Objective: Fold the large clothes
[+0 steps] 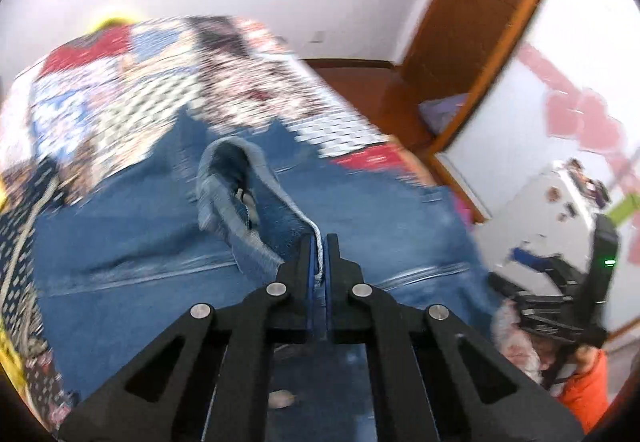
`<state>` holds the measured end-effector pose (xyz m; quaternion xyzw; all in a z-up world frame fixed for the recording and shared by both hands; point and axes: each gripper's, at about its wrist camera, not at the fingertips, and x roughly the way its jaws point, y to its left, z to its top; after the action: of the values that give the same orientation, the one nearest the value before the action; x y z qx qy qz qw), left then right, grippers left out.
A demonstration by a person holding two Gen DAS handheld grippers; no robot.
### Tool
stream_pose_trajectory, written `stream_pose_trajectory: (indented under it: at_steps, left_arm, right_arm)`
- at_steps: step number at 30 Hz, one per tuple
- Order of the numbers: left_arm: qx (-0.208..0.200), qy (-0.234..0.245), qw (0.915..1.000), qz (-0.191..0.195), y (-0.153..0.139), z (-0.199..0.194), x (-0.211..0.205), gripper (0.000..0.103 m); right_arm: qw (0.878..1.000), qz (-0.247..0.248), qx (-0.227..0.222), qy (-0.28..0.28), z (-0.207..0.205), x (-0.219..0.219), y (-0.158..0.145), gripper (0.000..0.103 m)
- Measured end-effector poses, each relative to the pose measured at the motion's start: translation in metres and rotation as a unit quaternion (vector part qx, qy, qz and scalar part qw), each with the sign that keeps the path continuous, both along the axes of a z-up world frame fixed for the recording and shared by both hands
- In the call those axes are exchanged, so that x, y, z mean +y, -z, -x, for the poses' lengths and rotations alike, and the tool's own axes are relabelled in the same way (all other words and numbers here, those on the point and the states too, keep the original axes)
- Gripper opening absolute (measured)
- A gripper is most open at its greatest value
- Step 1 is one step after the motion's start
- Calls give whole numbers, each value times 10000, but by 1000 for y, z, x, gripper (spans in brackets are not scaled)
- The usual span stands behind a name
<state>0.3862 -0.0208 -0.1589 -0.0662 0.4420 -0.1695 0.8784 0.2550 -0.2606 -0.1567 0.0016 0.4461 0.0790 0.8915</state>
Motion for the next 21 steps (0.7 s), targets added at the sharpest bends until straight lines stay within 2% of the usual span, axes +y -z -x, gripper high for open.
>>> stream_pose_trajectory:
  at_steps: [5, 7, 9, 11, 13, 15, 18, 21]
  left_arm:
    - [75, 870, 9952, 451, -13, -1, -54, 2]
    - [-7, 1066, 9936, 378, -20, 5, -70, 4]
    - [-90, 1120, 9936, 138, -22, 10, -79, 11]
    - [-125, 1056, 9941, -194, -18, 12, -80, 26]
    - [-147, 861, 9948, -529, -9, 15, -72, 51]
    - [-89, 614, 9947, -823, 3, 16, -57, 58]
    - [182, 278, 9935, -1093, 24, 15, -33, 58]
    - [483, -99, 9902, -1306, 45, 21, 0, 58]
  right_arm:
    - [9996, -155, -72, 223, 6, -20, -7, 80]
    - [9995, -147, -97, 263, 8, -24, -9, 80]
    - [9994, -148, -79, 317, 10, -31, -10, 80]
    - [9992, -179, -37, 365, 12, -38, -8, 80]
    - [9986, -264, 30, 446, 14, -45, -5, 80]
    - [9968, -506, 175, 587, 17, -59, 2, 80]
    - [9913, -916, 466, 827, 22, -80, 15, 80]
    - [9768, -1484, 927, 1234, 27, -108, 39, 80]
